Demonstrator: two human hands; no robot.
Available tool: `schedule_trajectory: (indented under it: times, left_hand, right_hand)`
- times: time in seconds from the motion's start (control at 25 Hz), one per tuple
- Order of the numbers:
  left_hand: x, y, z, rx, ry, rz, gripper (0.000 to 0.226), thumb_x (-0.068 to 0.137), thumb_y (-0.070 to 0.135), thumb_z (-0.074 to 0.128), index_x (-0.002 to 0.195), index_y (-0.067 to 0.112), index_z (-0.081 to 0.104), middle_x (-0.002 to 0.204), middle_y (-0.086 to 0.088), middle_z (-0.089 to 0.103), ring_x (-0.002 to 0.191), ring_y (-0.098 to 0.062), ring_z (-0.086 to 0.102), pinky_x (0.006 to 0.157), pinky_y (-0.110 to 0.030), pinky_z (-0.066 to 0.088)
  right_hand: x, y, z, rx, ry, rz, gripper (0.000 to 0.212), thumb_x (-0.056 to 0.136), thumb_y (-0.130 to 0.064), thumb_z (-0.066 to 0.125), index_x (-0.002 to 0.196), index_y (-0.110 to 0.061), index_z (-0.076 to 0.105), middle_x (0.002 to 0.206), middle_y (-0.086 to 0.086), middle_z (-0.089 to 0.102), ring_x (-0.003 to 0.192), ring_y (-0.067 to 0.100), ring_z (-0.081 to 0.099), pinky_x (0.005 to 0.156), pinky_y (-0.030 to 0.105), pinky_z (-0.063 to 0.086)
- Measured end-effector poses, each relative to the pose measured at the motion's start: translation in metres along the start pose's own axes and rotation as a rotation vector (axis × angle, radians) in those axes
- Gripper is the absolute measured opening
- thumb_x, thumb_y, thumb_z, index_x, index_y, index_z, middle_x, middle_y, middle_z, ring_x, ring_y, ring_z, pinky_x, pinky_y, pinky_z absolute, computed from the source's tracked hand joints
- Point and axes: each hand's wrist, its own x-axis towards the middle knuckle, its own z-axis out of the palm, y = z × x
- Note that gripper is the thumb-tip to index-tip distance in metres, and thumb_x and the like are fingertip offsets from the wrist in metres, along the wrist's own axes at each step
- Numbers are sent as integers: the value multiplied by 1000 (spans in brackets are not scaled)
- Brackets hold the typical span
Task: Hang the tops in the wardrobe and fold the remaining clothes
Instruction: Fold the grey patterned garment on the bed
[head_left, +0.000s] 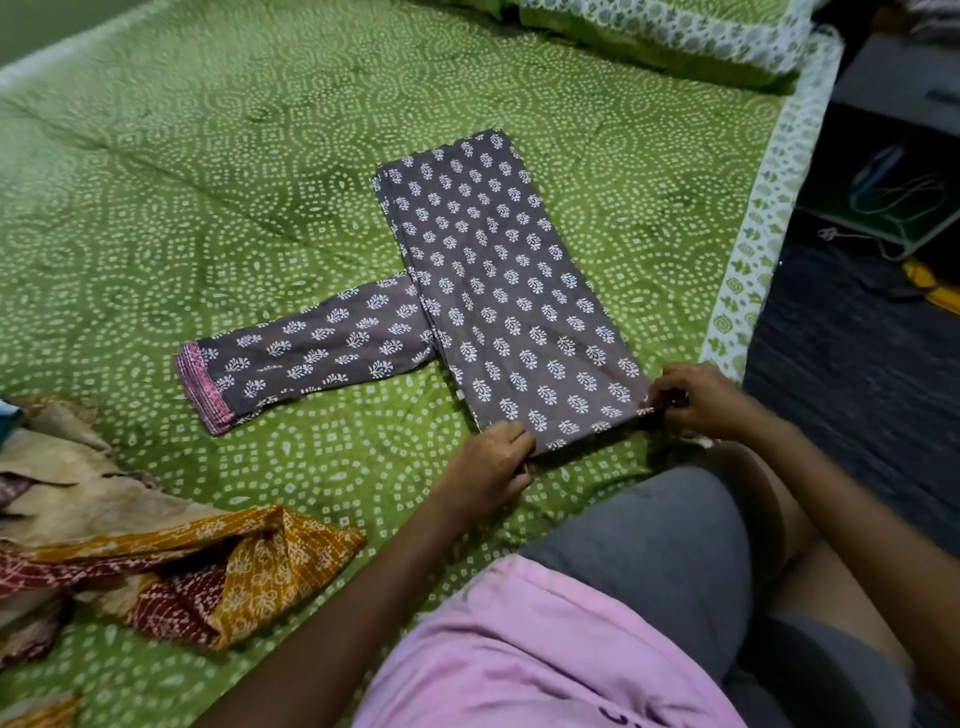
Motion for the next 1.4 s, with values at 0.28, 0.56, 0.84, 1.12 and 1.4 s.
schedule_trajectory:
  times: [0.28, 0.56, 0.84, 1.12, 1.4]
  left_hand:
    - [42, -1, -29, -163, -302, -219, 24, 91, 27, 56, 98, 7, 65, 93, -13, 68, 85, -26, 61, 68, -29, 40]
    - [110, -63, 3, 39, -278, -454, 52, 101, 30, 30, 148, 9, 21, 155, -10, 20, 144, -24, 14, 118, -44, 4]
    - [169, -169, 1, 215, -308, -498, 72, 94, 62, 19, 151, 23, 3, 159, -1, -4, 145, -22, -10, 115, -42, -10]
    - [225, -286, -27, 232, -284, -262, 66, 90, 64, 12, 149, 33, 13, 158, 9, 10, 146, -13, -1, 115, -42, -8]
    - [243, -364, -50, 190, 125, -761, 64, 97, 44, 40, 146, 7, 25, 155, -14, 19, 143, -28, 15, 115, -42, 5]
  right_hand:
    - [23, -36, -11, -164, 22, 201, 16, 79, -10, 57, 84, -10, 72, 86, 11, 69, 80, 30, 64, 69, 35, 51]
    - [103, -96, 60, 246, 40, 55, 47, 99, -19, 38, 143, -3, 33, 151, 12, 31, 141, 25, 26, 115, 32, 15]
    - [115, -90, 90, -41, 247, 130, 68, 90, -52, 14, 146, -18, 31, 152, -2, 32, 143, 15, 22, 114, 26, 3]
    - [117, -87, 96, -55, 313, 146, 57, 99, -47, 16, 143, -19, 40, 146, -3, 41, 137, 11, 28, 114, 26, 9]
    - [122, -83, 100, -62, 290, 149, 57, 99, -45, 16, 144, -18, 37, 149, -4, 37, 139, 12, 28, 114, 32, 18]
